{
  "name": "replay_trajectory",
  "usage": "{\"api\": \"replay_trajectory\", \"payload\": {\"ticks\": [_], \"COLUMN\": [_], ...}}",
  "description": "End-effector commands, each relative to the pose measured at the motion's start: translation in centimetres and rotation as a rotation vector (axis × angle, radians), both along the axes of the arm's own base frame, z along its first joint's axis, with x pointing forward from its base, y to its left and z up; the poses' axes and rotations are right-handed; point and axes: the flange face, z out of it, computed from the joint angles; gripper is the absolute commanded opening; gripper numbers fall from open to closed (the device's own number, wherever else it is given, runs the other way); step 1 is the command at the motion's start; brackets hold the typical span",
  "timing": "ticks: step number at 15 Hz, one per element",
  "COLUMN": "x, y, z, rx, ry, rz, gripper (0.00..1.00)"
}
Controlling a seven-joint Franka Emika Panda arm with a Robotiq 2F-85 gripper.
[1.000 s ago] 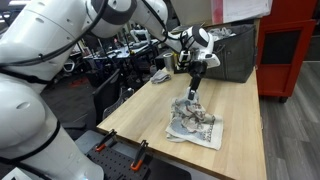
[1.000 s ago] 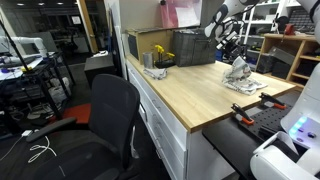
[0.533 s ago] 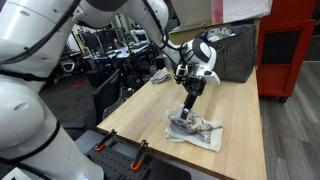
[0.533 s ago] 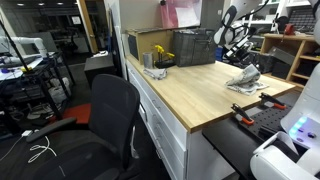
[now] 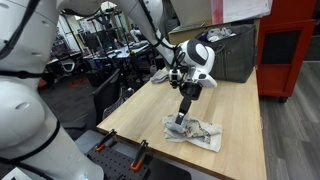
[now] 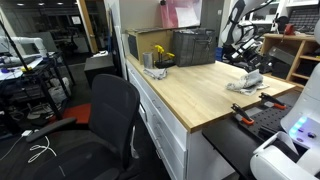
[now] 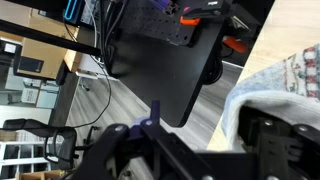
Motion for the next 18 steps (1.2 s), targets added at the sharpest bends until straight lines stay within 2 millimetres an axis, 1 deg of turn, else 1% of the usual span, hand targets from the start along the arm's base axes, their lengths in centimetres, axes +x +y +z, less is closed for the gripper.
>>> {"api": "replay_trajectory", "payload": {"ticks": [1,4,7,8,10,13,16,18], "x": [-1.4,-2.5,-2.8,-2.6,-1.4,0.2,2.4,3.9], "y": [0.1,0.0,0.0,0.1,0.1,0.7,2.4,3.9], "z": [3.5,5.1,6.4,6.9,7.7,8.5,8.4,7.7], "rx": [-0.111,-0.169,-0.170,-0.164,-0.182,-0.181,-0.145,-0.119], "ry": [-0.147,-0.266,-0.392,-0.444,-0.549,-0.649,-0.696,-0.715], "rz": [-0.066,-0.134,-0.194,-0.198,-0.182,-0.179,-0.163,-0.114], "gripper": [0.99,1.00,1.00,1.00,1.00,1.00,1.00,1.00]}}
